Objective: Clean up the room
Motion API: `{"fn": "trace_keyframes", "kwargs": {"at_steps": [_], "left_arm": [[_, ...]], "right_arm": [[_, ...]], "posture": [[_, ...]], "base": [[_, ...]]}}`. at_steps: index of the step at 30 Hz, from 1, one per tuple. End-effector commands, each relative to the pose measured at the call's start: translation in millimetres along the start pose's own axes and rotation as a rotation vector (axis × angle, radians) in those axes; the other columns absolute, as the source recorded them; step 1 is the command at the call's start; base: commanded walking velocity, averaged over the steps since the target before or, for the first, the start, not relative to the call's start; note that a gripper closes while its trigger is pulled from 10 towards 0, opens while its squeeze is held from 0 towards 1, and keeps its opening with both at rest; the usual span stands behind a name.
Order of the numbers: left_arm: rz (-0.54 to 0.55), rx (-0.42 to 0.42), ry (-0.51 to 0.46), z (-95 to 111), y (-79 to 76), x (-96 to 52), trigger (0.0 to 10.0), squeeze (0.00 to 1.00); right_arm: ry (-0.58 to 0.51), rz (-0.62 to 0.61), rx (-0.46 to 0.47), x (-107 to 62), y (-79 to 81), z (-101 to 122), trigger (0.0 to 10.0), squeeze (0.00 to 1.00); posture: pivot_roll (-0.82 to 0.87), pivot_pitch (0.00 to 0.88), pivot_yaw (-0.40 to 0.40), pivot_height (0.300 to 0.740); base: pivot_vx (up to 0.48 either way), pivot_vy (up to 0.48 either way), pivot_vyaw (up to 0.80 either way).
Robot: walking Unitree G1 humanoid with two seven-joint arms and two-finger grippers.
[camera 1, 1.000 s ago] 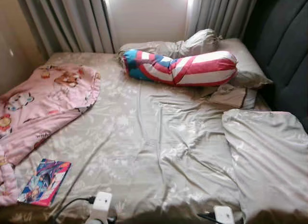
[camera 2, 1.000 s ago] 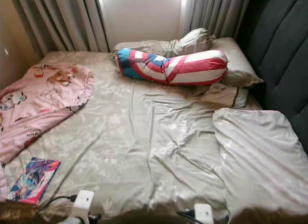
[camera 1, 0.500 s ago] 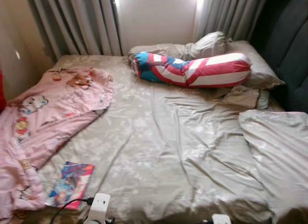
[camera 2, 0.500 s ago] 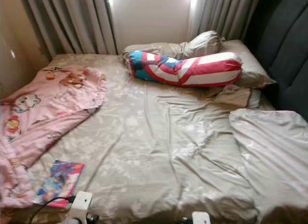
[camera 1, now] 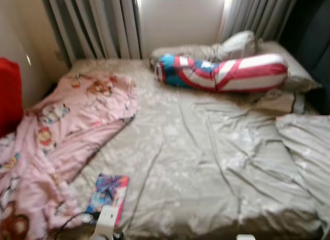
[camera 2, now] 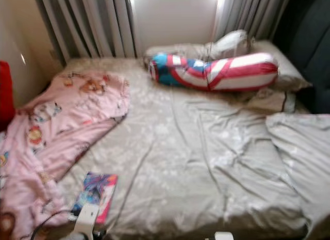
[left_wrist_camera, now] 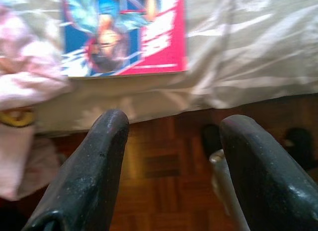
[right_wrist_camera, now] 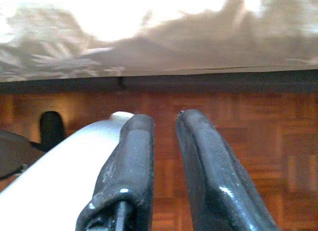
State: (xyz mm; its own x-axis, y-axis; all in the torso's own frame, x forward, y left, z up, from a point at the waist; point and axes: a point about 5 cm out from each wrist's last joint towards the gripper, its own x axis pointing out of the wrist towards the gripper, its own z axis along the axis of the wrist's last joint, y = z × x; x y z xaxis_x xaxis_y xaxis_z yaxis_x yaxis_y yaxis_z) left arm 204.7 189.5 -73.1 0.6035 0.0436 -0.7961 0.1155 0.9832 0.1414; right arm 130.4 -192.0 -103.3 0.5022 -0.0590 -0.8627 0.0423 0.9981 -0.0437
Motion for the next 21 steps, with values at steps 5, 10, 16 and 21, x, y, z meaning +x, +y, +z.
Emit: {"fn": "trace_keyframes", "kwargs": {"at_steps": [5,10,16,21], "left_arm": [[-0.018,0.003,0.000,1,-6.1,0.5,10.0,0.00],[-0.019,0.004,0.000,1,-5.8,0.5,10.0,0.00],[-0.019,0.003,0.000,1,-5.9,0.4,10.0,0.00],[-0.020,0.004,0.000,1,-5.7,0.4,10.0,0.00]], "right_arm": [[0.000,0.011,-0.007,4.3,18.0,13,10.0,0.00],[-0.014,0.030,-0.013,6.4,35.9,23,10.0,0.00],[-0.025,0.059,-0.038,6.9,67.6,35,10.0,0.00],[-0.043,0.093,-0.060,4.1,99.7,47,10.0,0.00]], "posture": [[-0.11,0.000,0.009,0.740],[-0.10,0.000,0.009,0.740],[-0.10,0.000,0.008,0.740],[-0.10,0.000,0.009,0.740]], "base": [[0.000,0.426,0.00],[0.000,0.427,0.00],[0.000,0.425,0.00],[0.000,0.421,0.29]]}}
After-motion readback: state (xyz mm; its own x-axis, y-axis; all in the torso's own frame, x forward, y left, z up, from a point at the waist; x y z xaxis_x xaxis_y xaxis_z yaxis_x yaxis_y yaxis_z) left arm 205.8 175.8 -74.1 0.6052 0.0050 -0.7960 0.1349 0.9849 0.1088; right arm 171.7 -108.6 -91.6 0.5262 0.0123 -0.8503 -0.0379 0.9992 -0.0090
